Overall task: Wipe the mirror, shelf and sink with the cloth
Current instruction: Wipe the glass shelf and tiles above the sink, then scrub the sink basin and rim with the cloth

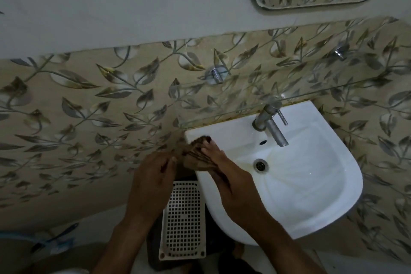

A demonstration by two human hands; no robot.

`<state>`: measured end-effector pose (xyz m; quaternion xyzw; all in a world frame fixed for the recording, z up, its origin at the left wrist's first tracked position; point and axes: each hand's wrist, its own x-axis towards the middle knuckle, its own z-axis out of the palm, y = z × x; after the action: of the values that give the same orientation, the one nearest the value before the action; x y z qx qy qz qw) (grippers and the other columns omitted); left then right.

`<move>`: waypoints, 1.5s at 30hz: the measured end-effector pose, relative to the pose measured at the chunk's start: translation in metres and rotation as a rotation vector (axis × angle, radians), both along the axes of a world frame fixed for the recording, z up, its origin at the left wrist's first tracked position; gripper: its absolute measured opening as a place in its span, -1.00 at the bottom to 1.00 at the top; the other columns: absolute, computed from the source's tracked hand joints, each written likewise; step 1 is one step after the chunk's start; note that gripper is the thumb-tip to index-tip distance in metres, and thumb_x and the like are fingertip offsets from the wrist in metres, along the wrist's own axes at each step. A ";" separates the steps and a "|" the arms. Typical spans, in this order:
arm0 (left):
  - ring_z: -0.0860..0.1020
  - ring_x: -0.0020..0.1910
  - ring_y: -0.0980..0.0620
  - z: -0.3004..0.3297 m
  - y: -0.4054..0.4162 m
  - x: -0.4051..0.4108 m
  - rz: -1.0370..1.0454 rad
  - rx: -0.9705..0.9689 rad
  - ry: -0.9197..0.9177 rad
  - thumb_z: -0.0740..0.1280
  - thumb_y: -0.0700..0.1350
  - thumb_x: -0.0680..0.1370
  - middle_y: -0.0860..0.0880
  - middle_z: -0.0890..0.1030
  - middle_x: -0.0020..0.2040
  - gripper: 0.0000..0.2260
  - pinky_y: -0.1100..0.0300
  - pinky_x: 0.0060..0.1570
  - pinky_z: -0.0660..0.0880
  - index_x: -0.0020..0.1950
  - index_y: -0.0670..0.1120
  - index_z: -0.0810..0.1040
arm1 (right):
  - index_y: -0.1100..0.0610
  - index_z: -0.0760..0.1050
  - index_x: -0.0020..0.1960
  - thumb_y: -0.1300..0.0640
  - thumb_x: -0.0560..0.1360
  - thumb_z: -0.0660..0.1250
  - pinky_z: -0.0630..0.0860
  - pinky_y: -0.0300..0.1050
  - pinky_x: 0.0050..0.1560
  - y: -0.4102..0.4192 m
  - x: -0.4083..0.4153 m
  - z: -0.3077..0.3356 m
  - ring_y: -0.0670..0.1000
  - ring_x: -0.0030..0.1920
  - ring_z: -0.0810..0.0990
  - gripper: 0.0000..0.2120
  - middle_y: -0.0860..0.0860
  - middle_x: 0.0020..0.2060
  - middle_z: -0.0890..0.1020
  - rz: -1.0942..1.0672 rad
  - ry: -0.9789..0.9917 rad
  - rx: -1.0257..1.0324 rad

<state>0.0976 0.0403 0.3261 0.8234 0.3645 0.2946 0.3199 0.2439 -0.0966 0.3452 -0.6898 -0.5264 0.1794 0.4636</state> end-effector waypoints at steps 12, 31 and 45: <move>0.54 -0.05 0.26 -0.088 -0.041 -0.021 -0.152 -0.285 0.220 0.23 0.04 0.59 0.14 0.65 -0.11 -0.75 0.49 -0.03 0.40 -0.04 0.01 0.69 | -0.09 -0.07 0.61 0.07 0.65 0.01 -0.01 0.02 0.59 -0.031 -0.037 -0.165 -0.01 0.62 -0.08 -0.44 -0.09 0.62 -0.05 -0.101 -0.120 -0.402; 0.49 -0.06 0.32 -0.065 0.009 0.045 -0.056 -0.211 0.135 0.30 -0.25 0.62 0.09 0.58 0.04 -0.79 0.63 0.01 0.28 0.19 -0.09 0.64 | 0.16 -0.07 0.61 0.05 0.67 -0.06 -0.21 -0.03 0.60 0.083 0.019 -0.175 0.03 0.62 -0.17 -0.45 0.06 0.61 -0.05 -0.063 -0.319 -0.414; 0.55 0.03 0.32 -0.077 0.002 0.048 -0.125 -0.315 0.148 0.29 -0.27 0.61 0.26 0.52 0.04 -0.78 0.41 0.08 0.48 0.16 -0.01 0.62 | 0.15 0.19 0.57 0.11 0.66 0.04 0.23 0.29 0.47 0.076 0.156 -0.173 0.20 0.55 0.22 -0.51 0.16 0.54 0.30 -0.500 -0.450 -0.476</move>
<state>0.1455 0.0423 0.2491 0.8035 0.3769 0.1519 0.4349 0.3996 -0.0210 0.1719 -0.9064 -0.3747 0.0229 0.1937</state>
